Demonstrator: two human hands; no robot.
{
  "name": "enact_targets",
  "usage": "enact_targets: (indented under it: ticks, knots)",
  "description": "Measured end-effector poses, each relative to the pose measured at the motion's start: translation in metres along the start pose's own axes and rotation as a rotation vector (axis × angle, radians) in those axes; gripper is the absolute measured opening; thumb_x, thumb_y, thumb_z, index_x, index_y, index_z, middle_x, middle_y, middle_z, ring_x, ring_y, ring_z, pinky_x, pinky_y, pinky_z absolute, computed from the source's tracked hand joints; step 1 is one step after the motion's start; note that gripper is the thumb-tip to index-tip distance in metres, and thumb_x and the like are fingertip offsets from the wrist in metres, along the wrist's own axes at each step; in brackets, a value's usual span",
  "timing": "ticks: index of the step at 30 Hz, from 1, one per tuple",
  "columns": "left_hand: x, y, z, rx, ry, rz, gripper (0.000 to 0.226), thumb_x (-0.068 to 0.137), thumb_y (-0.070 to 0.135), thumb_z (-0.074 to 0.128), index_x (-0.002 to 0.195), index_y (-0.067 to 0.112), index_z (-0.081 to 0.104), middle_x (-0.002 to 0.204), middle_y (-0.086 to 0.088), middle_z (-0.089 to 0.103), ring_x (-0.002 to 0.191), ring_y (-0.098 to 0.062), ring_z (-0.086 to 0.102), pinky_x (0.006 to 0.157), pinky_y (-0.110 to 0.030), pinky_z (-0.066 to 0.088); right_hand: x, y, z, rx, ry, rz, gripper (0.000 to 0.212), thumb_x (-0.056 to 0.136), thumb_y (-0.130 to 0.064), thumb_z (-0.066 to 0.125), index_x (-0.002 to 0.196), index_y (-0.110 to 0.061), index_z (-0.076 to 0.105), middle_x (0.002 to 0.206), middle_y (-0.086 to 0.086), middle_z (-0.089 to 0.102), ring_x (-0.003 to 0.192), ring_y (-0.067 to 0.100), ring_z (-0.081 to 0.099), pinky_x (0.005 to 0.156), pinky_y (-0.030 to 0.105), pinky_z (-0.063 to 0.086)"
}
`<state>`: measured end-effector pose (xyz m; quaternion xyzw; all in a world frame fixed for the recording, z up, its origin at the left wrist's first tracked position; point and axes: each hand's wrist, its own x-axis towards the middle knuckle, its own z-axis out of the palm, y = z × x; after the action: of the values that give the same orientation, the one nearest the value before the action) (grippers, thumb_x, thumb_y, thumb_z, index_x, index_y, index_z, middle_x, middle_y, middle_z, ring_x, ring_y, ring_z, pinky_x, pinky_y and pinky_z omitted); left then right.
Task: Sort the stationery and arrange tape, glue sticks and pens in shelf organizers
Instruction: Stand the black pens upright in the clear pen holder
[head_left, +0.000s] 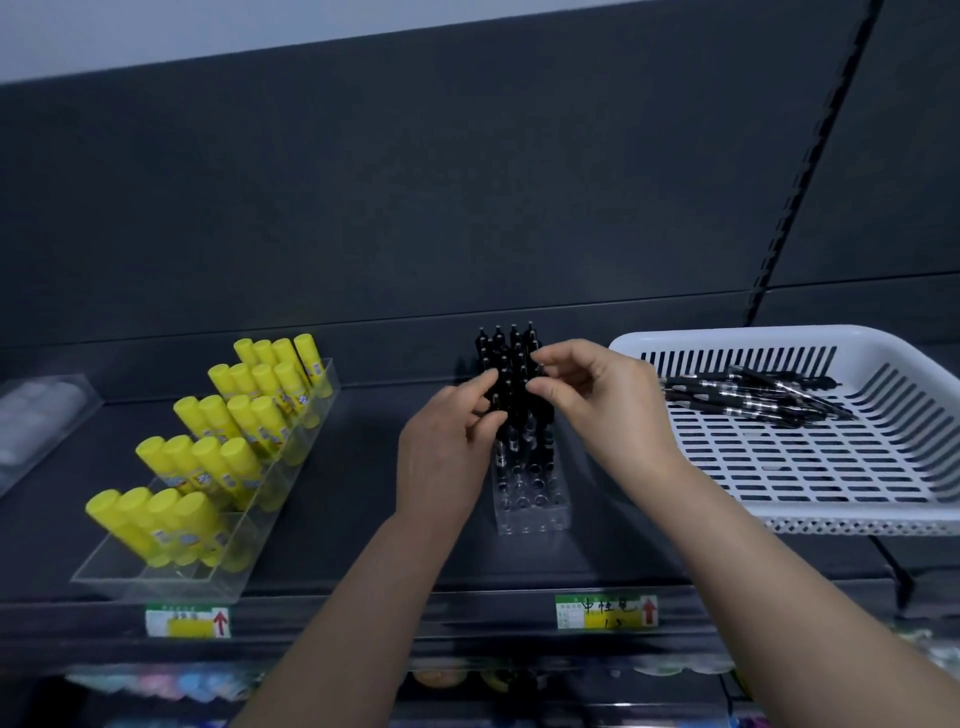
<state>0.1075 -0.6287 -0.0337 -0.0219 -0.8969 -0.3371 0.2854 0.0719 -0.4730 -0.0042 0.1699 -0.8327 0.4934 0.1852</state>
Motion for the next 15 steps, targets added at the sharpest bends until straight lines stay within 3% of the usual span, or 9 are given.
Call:
enact_targets:
  ticks: [3, 7, 11, 15]
  knots:
    - [0.001, -0.007, -0.007, -0.014, 0.009, -0.029, 0.048, 0.087, 0.019, 0.067, 0.132, 0.029, 0.055, 0.095, 0.011, 0.065, 0.077, -0.005, 0.061, 0.078, -0.021, 0.047, 0.002, -0.002, 0.007, -0.069, -0.051, 0.001, 0.022, 0.076, -0.023, 0.077, 0.098, -0.025, 0.072, 0.076, -0.017, 0.064, 0.071, -0.007, 0.059, 0.075, 0.009, 0.046]
    - [0.003, -0.012, -0.016, 0.003, 0.030, -0.033, 0.038, 0.088, 0.019, 0.065, 0.125, 0.027, 0.061, 0.100, 0.010, 0.065, 0.080, -0.004, 0.061, 0.080, -0.025, 0.049, 0.000, 0.000, 0.019, -0.186, -0.200, 0.047, 0.030, 0.076, -0.022, 0.078, 0.104, -0.022, 0.068, 0.080, -0.012, 0.063, 0.077, 0.009, 0.063, 0.082, 0.029, 0.051]
    - [0.004, -0.013, -0.019, 0.002, 0.033, 0.015, 0.026, 0.088, 0.019, 0.065, 0.113, 0.022, 0.068, 0.100, 0.007, 0.067, 0.082, -0.006, 0.062, 0.078, -0.025, 0.050, -0.002, 0.002, 0.024, -0.221, -0.207, 0.063, 0.026, 0.075, -0.022, 0.078, 0.096, -0.022, 0.063, 0.078, -0.013, 0.063, 0.076, 0.009, 0.061, 0.081, 0.033, 0.051]
    - [0.006, -0.007, -0.019, -0.014, 0.055, 0.031, 0.021, 0.088, 0.018, 0.066, 0.108, 0.019, 0.070, 0.099, 0.006, 0.068, 0.080, -0.008, 0.063, 0.076, -0.029, 0.051, -0.004, 0.001, 0.019, -0.272, -0.212, 0.036, 0.032, 0.075, -0.032, 0.077, 0.100, -0.025, 0.058, 0.086, -0.011, 0.066, 0.077, 0.011, 0.062, 0.076, 0.035, 0.051]
